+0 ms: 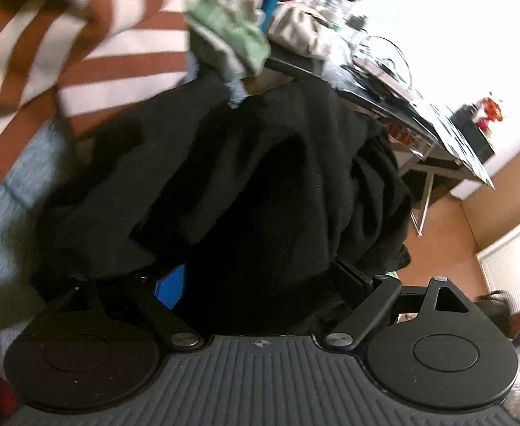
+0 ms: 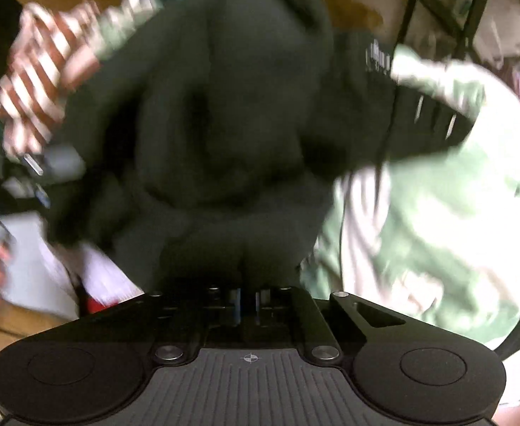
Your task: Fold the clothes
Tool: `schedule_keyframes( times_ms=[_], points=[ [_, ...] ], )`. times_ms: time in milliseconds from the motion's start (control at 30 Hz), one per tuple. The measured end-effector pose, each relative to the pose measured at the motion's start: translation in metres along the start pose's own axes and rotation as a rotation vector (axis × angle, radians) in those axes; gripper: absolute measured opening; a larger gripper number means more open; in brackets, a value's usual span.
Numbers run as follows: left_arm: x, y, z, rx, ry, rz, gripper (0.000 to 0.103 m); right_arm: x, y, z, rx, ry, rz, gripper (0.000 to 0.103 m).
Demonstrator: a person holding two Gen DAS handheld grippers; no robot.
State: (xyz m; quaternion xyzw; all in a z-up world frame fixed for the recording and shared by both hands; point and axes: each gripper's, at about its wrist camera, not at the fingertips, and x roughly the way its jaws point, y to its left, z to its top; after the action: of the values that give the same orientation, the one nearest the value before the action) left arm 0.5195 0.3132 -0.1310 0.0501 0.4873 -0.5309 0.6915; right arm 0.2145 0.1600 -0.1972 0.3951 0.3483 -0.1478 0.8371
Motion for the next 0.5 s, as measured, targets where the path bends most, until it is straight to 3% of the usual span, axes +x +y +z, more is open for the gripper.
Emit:
schedule_keyframes(
  times_ms=[100, 267, 500],
  points=[
    [-0.003, 0.01, -0.002, -0.047, -0.019, -0.008, 0.088, -0.037, 0.011, 0.019, -0.024, -0.085, 0.064, 0.005],
    [-0.007, 0.012, -0.002, -0.043, -0.042, -0.022, 0.088, -0.085, 0.038, 0.062, -0.105, -0.242, 0.169, 0.004],
    [-0.005, 0.012, -0.004, -0.073, -0.062, -0.019, 0.088, -0.101, 0.064, 0.15, -0.159, -0.422, 0.263, 0.004]
  ],
)
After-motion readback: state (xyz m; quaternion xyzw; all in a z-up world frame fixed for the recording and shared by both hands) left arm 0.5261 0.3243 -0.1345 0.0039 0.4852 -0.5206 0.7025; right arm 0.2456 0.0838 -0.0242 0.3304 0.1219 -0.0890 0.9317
